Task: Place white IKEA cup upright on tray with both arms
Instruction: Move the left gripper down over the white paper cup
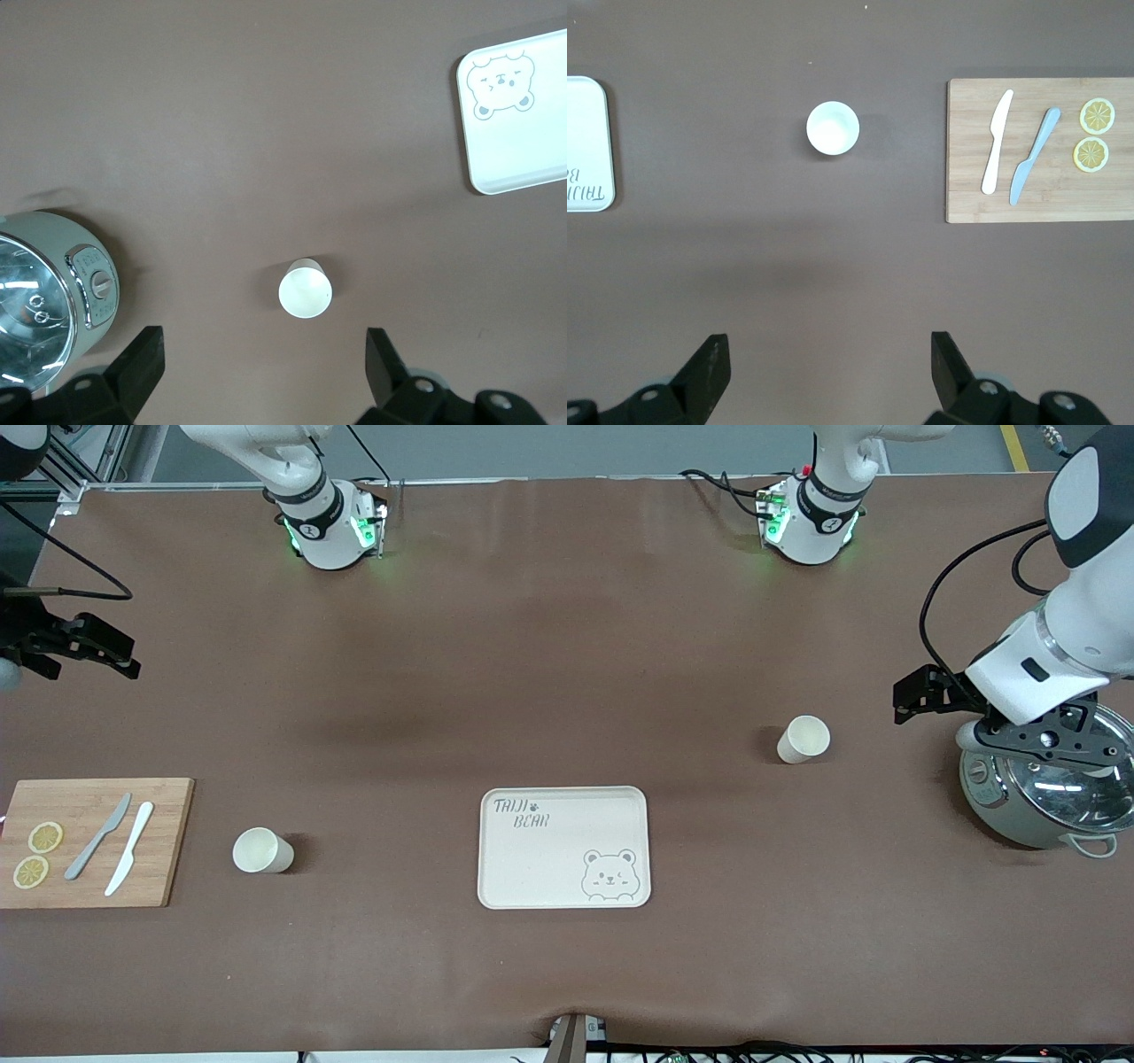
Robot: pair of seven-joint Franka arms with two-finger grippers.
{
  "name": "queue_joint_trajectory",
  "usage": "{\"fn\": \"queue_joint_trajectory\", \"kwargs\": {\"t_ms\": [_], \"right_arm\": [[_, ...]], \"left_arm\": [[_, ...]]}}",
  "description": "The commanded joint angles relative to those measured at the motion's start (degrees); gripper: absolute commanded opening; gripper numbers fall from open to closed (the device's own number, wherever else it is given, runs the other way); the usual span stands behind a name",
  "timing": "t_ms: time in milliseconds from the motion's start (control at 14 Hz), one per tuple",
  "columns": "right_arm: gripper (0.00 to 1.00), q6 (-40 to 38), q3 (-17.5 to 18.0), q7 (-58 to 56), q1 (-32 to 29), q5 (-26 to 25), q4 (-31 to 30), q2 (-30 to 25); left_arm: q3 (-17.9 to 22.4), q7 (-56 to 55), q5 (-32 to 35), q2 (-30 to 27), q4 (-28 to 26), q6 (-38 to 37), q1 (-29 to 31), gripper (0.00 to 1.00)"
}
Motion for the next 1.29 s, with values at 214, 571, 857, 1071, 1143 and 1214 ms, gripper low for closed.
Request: {"fn": "queue_joint_trajectory", "kwargs": {"t_ms": [214, 571, 857, 1071, 1143, 1214], "right_arm": [[1.00, -0.14, 0.53, 0.54, -1.02, 0.12, 2.88, 1.37], [1.00, -0.14, 0.53, 0.46, -1.02, 0.03, 3.40, 1.45], [1.00, -0.05, 0.53, 0.46, -0.93, -0.14, 3.41, 1.54], [1.00, 0.73, 0.53, 0.46, -1.02, -0.32, 3.84, 1.54], [1.00, 1.52, 0.53, 0.46, -1.02, -0.14, 4.19, 1.54], [1.00, 1.96, 0.53, 0.46, -1.02, -0.14, 4.20, 1.54]], "left_arm": [[-0.28, -0.94, 0.71, 0.04, 0.18, 0.27, -0.08, 1.00], [-0.37, 0.12, -0.26, -1.97, -7.35, 2.46, 0.89, 1.00], [-0.28, 0.99, -0.26, -8.91, -23.42, 13.42, 1.15, 1.00], [-0.28, 2.67, -0.08, -12.08, -33.98, 21.77, 1.59, 1.00], [-0.28, 2.67, 0.09, -12.96, -37.49, 25.11, 1.59, 1.00], [-0.37, 2.67, 0.27, -13.76, -41.01, 28.80, 1.59, 1.00]]}}
